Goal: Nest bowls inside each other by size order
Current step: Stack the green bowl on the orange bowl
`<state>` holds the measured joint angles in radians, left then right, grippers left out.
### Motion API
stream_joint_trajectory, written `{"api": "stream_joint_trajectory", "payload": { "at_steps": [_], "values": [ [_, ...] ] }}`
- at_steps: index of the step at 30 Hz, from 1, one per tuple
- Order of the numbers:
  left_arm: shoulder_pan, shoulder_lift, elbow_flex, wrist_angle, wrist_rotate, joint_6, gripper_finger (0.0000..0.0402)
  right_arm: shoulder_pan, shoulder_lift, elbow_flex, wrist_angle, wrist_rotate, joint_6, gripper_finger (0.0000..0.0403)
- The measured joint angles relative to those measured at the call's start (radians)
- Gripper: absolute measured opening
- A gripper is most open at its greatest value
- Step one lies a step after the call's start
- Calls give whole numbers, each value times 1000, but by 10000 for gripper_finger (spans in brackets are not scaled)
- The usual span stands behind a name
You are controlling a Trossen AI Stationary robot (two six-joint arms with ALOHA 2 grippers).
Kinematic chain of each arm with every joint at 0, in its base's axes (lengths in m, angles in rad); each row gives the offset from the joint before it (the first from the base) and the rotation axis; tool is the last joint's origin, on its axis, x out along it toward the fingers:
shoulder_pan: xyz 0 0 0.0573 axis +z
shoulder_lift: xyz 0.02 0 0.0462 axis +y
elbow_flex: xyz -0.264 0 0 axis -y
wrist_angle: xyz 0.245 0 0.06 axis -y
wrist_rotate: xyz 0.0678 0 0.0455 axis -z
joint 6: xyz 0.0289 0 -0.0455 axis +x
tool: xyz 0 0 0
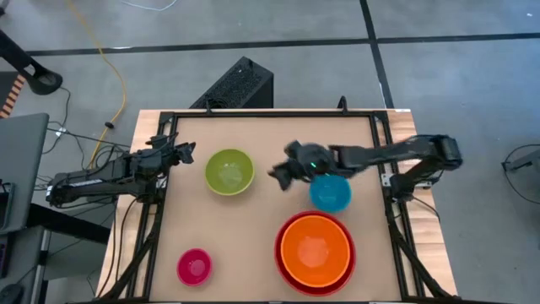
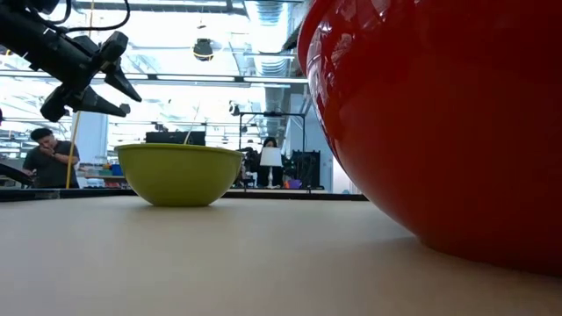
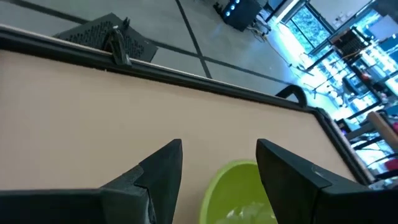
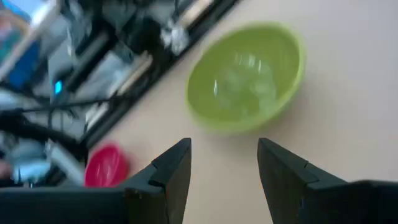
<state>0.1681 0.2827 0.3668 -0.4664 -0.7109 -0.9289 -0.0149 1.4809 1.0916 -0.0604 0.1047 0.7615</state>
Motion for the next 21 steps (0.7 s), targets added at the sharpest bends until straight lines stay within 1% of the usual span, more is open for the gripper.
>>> {"api": "stream_joint_trajectory", "payload": {
  "at_steps": [3, 6, 10, 14, 18, 21],
  "values": [
    [0, 5, 0, 1, 16, -10, 194, -78, 115, 3, 169, -50, -4, 187],
    [0, 14, 0, 2, 21, -11, 194, -133, 230, 54, 210, -56, 12, 187],
    [0, 26, 0, 0, 22, -10, 194, -171, 366, 168, 158, -57, 13, 187],
    [0, 44, 0, 0, 22, -1, 194, -178, 477, 315, 24, -50, -30, 187],
    [0, 63, 0, 1, 27, -1, 194, -176, 564, 451, -172, 23, -90, 187],
    [0, 79, 0, 1, 42, -2, 194, -170, 609, 517, -227, 62, -126, 187]
  ]
}}
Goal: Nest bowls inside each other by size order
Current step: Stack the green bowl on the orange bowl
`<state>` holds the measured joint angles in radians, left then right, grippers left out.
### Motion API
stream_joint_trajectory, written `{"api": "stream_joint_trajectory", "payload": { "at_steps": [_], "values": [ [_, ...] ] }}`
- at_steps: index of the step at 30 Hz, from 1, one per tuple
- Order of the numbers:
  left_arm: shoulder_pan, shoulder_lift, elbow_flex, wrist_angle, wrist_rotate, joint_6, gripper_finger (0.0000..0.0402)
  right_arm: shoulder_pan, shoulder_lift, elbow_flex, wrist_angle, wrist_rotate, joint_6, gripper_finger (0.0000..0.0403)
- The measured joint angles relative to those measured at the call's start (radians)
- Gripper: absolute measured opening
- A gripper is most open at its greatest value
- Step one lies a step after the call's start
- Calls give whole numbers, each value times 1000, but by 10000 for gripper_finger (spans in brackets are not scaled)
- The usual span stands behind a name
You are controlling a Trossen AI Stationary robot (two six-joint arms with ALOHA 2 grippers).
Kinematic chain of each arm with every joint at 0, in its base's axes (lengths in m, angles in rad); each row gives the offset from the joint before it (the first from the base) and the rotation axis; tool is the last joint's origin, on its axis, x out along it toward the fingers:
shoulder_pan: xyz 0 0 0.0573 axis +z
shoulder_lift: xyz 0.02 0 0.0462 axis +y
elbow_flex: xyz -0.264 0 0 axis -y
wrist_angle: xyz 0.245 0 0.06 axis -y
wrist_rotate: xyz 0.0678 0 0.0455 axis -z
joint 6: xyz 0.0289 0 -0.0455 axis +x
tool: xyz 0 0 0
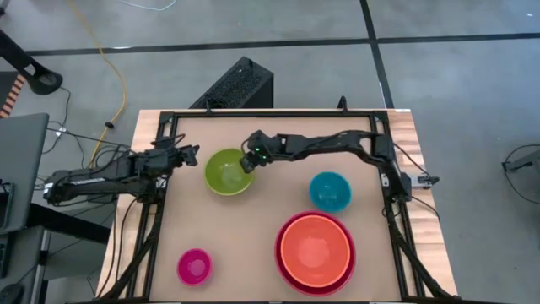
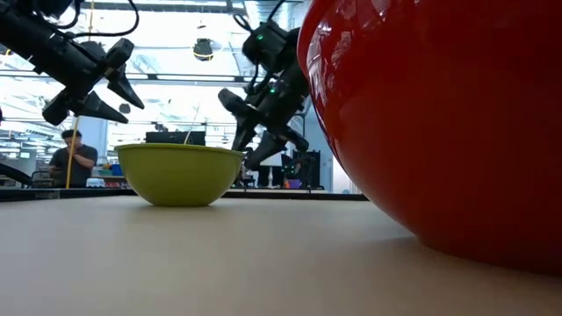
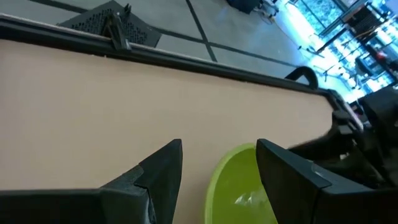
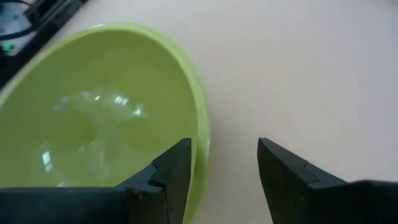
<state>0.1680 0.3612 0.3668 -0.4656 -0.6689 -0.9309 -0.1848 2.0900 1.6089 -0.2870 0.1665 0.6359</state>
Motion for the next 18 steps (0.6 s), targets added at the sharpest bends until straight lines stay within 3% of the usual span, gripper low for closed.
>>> {"api": "stream_joint_trajectory", "payload": {
  "at_steps": [6, 9, 16, 18],
  "values": [
    [0, 34, 0, 0, 17, -16, 194, 17, 72, 40, -23, -22, 0, 183],
    [0, 48, 0, 0, 34, -23, 194, 22, 78, 40, -28, -48, 6, 162],
    [0, 77, 0, 0, 38, -24, 194, 31, 69, 42, 1, -15, -33, 32],
    [0, 84, 0, 0, 38, -24, 194, 29, 60, 45, 7, -26, -46, 14]
  ]
}}
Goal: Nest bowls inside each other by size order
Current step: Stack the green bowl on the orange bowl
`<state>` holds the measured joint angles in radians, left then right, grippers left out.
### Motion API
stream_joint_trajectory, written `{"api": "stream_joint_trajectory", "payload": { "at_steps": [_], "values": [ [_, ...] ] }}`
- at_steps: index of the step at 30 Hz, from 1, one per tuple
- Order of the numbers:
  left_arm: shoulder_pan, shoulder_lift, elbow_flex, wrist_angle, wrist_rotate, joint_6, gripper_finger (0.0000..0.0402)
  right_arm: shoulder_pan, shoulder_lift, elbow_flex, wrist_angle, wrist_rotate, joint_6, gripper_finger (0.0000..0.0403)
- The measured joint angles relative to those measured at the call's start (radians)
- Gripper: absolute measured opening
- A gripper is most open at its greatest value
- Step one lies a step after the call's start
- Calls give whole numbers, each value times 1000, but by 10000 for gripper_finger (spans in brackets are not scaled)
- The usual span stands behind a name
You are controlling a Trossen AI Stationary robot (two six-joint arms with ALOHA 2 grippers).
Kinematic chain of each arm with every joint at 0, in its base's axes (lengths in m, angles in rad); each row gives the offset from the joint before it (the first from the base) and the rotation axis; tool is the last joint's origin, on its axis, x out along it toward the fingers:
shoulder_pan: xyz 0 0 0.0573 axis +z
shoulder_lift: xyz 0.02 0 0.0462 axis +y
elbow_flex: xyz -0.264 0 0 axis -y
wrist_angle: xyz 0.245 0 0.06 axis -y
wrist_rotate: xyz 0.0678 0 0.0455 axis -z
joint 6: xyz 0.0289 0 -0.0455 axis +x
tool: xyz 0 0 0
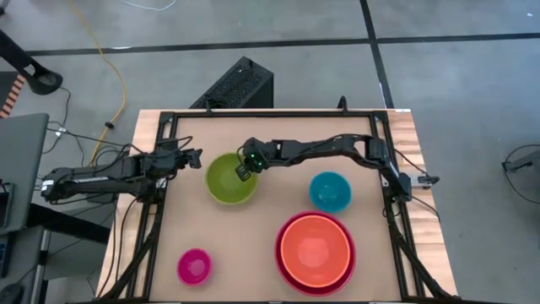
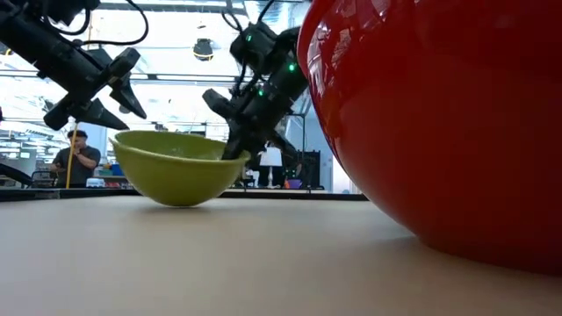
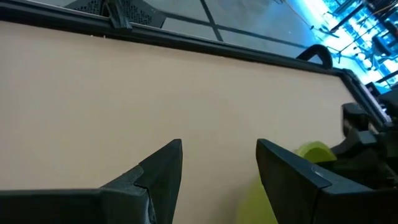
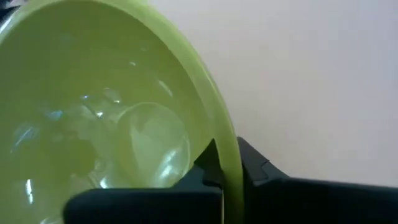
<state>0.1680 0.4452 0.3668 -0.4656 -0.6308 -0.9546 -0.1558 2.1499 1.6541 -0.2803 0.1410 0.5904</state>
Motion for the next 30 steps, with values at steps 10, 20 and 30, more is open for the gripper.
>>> {"api": "stream_joint_trajectory", "payload": {
  "at_steps": [10, 20, 30],
  "values": [
    [0, 25, 0, 0, 7, 6, 194, -68, -120, -6, -219, -30, -86, 10],
    [0, 59, 0, 1, 1, 8, 194, -122, -429, -6, -617, 41, -217, 11],
    [0, 133, 0, 12, -54, 8, 194, 70, -724, -5, -885, 15, -29, 11]
  ]
}}
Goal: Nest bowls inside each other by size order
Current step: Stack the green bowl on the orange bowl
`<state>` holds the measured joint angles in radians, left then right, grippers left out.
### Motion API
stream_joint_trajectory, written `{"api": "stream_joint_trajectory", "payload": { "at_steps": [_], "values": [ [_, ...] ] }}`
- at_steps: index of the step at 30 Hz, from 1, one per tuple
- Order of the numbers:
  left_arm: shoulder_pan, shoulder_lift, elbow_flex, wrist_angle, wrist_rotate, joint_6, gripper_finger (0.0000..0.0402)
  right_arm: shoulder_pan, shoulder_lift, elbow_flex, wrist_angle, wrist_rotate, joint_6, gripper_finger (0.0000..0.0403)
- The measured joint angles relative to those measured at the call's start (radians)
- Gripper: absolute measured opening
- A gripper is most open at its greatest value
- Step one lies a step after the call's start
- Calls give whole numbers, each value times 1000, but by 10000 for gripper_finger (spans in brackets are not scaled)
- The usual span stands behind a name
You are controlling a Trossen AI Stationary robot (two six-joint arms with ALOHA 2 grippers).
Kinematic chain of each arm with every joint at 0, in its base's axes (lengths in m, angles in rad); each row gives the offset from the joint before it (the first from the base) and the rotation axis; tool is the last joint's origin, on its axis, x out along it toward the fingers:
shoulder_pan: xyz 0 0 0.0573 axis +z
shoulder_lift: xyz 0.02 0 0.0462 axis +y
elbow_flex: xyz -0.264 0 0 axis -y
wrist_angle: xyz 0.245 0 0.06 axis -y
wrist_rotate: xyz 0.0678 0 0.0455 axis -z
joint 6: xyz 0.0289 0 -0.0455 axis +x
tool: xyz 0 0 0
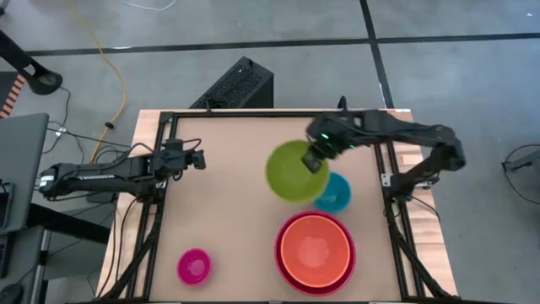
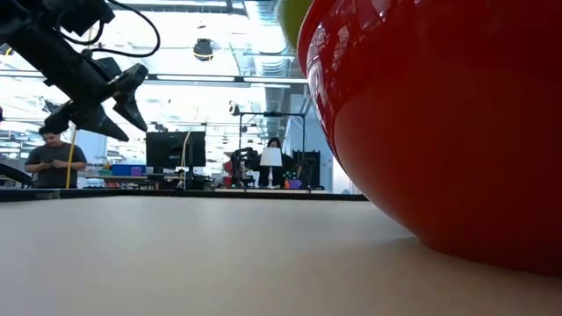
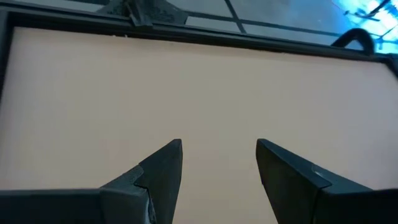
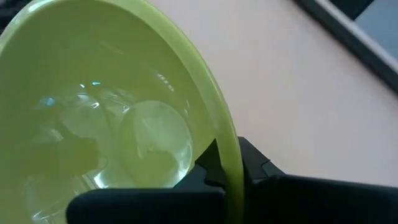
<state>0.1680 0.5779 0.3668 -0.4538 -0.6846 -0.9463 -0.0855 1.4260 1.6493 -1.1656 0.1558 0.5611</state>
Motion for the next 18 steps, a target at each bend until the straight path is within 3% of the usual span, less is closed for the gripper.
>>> {"api": "stream_joint_trajectory", "payload": {
  "at_steps": [5, 11, 18],
  "values": [
    [0, 45, 0, 0, -41, 1, 194, 202, -113, -63, 21, 22, 154, 11],
    [0, 98, 0, 37, -70, 0, 194, 474, -218, -279, 146, 120, 441, 11],
    [0, 158, 0, 159, -69, 57, 194, 697, -233, -503, 363, 235, 769, 11]
  ]
}}
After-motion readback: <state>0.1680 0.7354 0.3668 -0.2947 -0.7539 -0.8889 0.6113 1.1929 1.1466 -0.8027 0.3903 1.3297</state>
